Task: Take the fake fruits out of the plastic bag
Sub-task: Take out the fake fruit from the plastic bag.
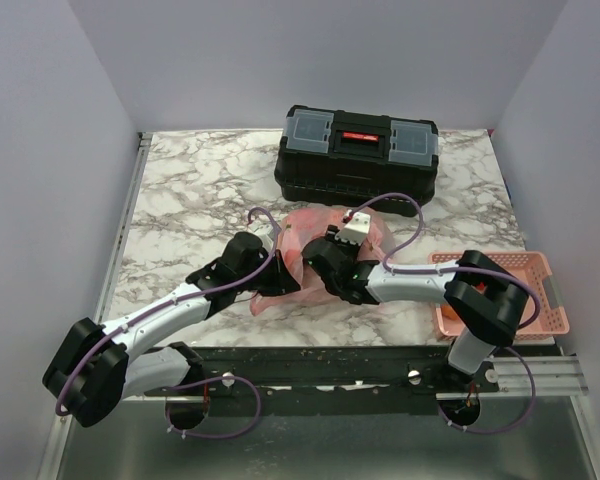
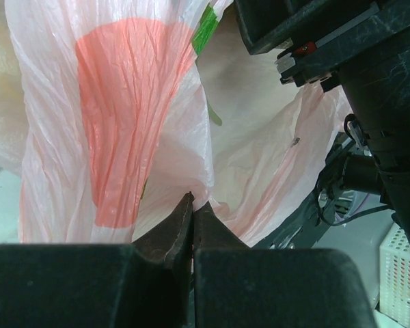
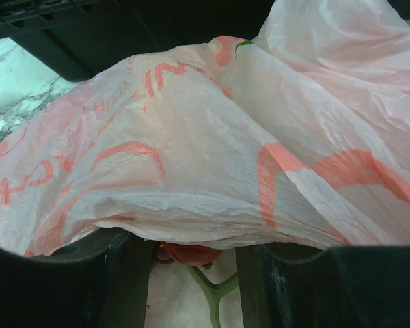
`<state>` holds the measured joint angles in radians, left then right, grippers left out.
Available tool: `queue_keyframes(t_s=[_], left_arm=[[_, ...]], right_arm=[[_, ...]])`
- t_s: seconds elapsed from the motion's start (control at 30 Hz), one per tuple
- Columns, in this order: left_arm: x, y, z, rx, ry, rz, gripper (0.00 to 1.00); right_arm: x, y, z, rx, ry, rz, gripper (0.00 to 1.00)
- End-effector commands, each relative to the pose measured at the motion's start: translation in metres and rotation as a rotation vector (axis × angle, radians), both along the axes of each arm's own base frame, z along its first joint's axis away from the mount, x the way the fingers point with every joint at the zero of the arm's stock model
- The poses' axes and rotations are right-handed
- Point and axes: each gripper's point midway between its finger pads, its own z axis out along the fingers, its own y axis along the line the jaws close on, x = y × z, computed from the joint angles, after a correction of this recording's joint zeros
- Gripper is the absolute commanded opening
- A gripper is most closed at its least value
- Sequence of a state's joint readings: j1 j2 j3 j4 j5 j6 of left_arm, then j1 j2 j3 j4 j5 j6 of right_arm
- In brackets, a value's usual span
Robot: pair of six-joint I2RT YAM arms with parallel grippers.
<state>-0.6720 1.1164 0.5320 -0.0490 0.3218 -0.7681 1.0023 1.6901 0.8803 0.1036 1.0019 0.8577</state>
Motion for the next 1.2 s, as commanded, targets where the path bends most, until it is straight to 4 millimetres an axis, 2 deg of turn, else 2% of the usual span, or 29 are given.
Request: queue_keyframes(t_s=[0.0, 0.17, 0.3, 0.67, 0.83, 1.0, 1.17], left_arm=[[0.002, -0.003, 0.009, -0.006, -0.026, -0.008, 0.0], [0.003, -0.004, 0.008, 0.0, -0.028, -0.012, 0.0], [0.005, -0.003, 0.007, 0.015, -0.037, -0.012, 0.0], [0.016, 0.001, 0.011, 0.054, -0.073, 0.012, 0.0], [0.018, 0.002, 0.01, 0.066, -0.079, 0.019, 0.0], [0.021, 0.003, 0.012, 0.074, -0.082, 0.034, 0.0], [0.021, 0.003, 0.016, 0.064, -0.095, 0.036, 0.0]], right_arm=[[0.004, -0.004, 0.005, -0.017, -0.031, -0.028, 0.21], [-0.004, 0.002, 0.01, 0.01, 0.004, 0.051, 0.07], [-0.018, 0.007, 0.013, 0.046, 0.047, 0.144, 0.01], [-0.076, 0.044, 0.014, 0.212, 0.197, 0.534, 0.01], [-0.103, 0.055, 0.028, 0.272, 0.219, 0.703, 0.01], [-0.119, 0.055, 0.038, 0.303, 0.207, 0.791, 0.01], [-0.118, 0.045, 0.055, 0.296, 0.147, 0.783, 0.01]])
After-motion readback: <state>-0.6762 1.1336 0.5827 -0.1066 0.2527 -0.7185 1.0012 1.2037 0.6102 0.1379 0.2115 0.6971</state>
